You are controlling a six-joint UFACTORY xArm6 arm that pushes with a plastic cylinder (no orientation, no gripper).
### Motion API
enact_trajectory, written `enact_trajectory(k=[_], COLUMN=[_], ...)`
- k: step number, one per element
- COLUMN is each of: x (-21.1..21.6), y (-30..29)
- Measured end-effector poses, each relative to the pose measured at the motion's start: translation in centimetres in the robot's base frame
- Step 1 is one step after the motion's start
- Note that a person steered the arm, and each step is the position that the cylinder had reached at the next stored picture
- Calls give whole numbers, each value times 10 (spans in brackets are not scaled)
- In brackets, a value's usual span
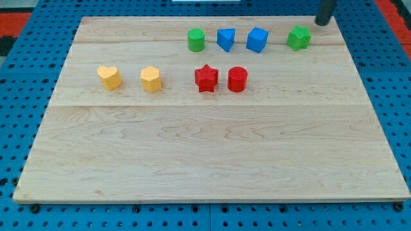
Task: Move the green star with the red circle diagonally to the yellow heart
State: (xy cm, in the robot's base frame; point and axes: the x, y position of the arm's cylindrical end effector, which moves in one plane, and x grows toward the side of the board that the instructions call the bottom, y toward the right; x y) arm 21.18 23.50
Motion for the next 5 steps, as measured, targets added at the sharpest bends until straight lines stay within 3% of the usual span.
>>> enact_trajectory(k=[2, 4, 5], x=[108, 102, 127], y=[-103, -19, -16])
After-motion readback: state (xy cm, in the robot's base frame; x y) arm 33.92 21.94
